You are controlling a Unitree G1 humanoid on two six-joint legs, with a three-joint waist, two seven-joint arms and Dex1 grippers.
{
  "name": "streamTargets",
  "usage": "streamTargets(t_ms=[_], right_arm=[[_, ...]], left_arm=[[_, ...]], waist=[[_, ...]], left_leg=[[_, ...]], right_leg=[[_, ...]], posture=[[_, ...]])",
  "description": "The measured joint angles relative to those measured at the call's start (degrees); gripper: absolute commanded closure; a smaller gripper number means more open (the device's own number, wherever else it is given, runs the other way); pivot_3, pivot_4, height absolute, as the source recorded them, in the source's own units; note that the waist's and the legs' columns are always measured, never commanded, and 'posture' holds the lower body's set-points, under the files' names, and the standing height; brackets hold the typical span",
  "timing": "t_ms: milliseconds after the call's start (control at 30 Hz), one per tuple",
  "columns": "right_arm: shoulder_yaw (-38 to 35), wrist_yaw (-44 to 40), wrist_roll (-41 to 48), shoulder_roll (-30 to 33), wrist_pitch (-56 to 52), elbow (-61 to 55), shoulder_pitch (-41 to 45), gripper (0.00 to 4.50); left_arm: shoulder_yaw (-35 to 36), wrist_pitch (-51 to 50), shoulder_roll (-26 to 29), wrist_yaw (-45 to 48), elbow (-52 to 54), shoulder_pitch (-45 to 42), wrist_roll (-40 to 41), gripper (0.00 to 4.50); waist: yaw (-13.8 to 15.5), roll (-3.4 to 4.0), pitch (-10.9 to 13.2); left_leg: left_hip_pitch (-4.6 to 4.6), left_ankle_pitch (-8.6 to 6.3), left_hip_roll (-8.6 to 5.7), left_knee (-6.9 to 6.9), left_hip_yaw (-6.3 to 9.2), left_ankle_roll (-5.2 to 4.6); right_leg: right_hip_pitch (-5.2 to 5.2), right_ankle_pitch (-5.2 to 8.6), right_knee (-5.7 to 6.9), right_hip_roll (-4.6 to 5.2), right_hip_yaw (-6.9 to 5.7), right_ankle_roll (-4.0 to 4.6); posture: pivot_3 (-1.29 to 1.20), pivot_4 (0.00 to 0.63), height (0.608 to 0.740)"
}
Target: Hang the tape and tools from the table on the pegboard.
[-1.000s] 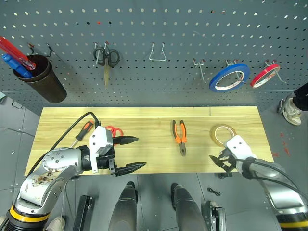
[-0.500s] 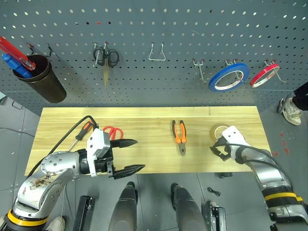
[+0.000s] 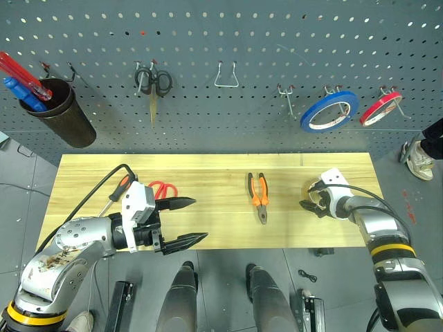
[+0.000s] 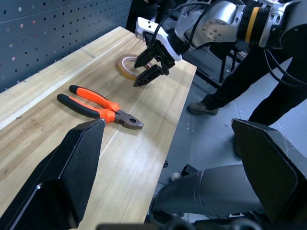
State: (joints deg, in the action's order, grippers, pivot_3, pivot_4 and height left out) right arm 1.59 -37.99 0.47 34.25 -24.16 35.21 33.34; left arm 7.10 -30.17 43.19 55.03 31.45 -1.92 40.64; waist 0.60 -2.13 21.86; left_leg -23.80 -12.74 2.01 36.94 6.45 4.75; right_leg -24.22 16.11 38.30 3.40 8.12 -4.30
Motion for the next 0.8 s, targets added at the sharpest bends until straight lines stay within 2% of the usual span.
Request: streamTargets(t_ms=[267,500,800], right_arm=[[0.21,-0.18,-0.3,-0.01,-0.22,-3.66,-2.69,4.22],[-0.2,0.72,-0.13,0.9,-2.96,-16.8,-12.18,4.25],[-1.72,2.58,-6.0,10.11,7.77,-43.79,-27.38,4.25]], left_arm=[[0.91,-0.24,0.0,-0.5,1.07,0.47,1.24,0.0],[2.13,-1.25,0.02,-1.77,2.2,2.09,2.66,0.0],[7.42,-11.91,2.22,-8.04,3.73,0.83,16.84,0.0]], waist=[[0.06,-0.02,-0.02],[0.08,-0.01,-0.05],[-0.24,0.02,-0.06]], left_leg=[[0.01,0.02,0.0,0.03,0.0,0.01],[0.01,0.02,-0.02,0.02,0.01,0.02],[0.02,0.07,-0.02,0.05,0.01,0.03]], right_leg=[[0.0,0.0,0.09,0.0,0.0,0.0],[-0.04,0.0,0.14,0.01,-0.01,0.0],[-0.07,0.01,0.31,0.0,0.0,-0.02]], posture=[[0.17,0.33,0.74],[0.16,0.325,0.74],[0.15,0.331,0.74]])
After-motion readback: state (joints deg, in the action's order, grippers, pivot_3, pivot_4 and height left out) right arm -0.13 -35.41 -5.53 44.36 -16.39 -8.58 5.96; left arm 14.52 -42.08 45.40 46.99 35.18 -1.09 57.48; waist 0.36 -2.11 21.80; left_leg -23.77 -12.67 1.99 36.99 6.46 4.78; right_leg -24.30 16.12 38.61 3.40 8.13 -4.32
